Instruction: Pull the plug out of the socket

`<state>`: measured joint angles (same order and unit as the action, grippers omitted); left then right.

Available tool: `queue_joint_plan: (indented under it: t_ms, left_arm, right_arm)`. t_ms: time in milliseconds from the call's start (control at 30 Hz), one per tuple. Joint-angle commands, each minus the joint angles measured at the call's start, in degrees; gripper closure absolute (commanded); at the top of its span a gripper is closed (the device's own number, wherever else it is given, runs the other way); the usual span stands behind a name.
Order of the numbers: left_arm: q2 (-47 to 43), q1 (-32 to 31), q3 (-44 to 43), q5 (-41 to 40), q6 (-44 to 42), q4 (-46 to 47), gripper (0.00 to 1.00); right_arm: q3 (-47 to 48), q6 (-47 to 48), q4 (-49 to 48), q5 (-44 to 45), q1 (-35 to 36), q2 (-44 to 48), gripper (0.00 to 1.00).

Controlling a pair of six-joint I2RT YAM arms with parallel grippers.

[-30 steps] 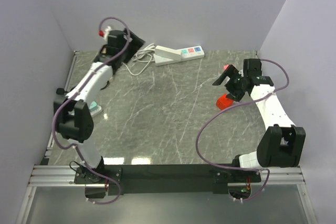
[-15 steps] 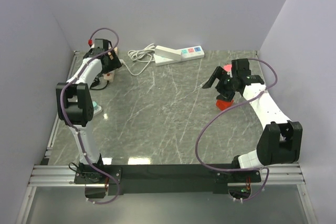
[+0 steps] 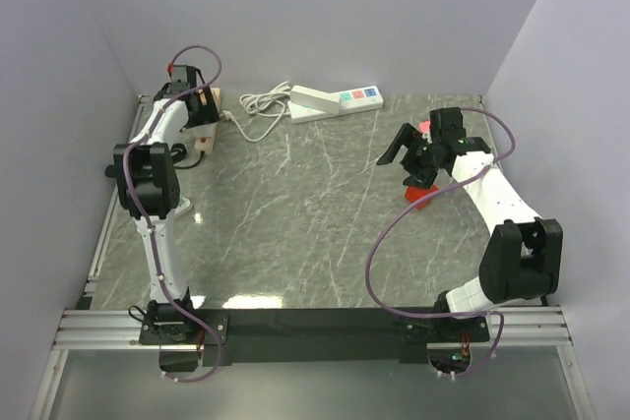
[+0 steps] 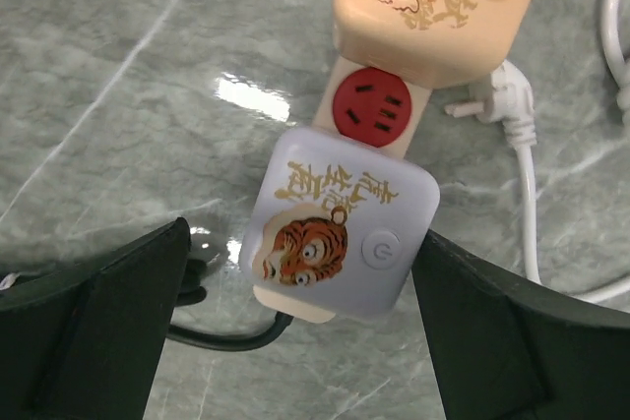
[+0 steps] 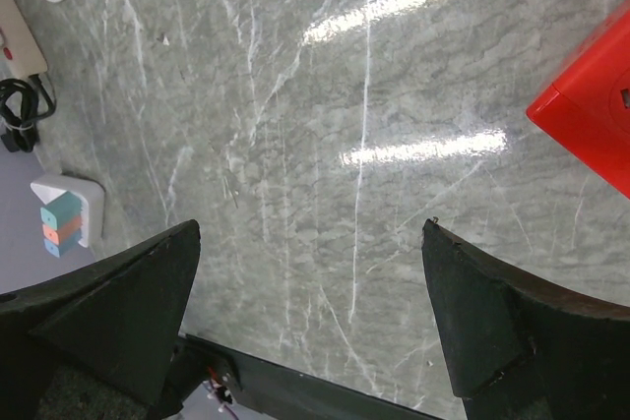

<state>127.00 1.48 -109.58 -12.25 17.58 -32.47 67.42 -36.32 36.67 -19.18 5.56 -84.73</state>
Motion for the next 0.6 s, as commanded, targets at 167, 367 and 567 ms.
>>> queue_joint_plan:
  t_ms: [167, 367, 567]
  left_arm:
    - [2.2, 0.5, -2.5, 7.8, -7.0, 2.9, 0.13]
    - [1.8, 0.5, 0.9, 9.1, -6.7, 3.9, 0.43]
    - [-0.4, 0.5, 3.9, 7.8, -4.3, 3.8, 0.92]
  right_arm:
    - [3.0, 0.6, -0.5, -0.5, 0.9, -0.6, 0.0]
    - [3.0, 0.9, -0.5, -0.9, 0.9, -0.4, 0.01]
    - [3.2, 0.9, -0.6, -1.6, 1.0, -0.4, 0.02]
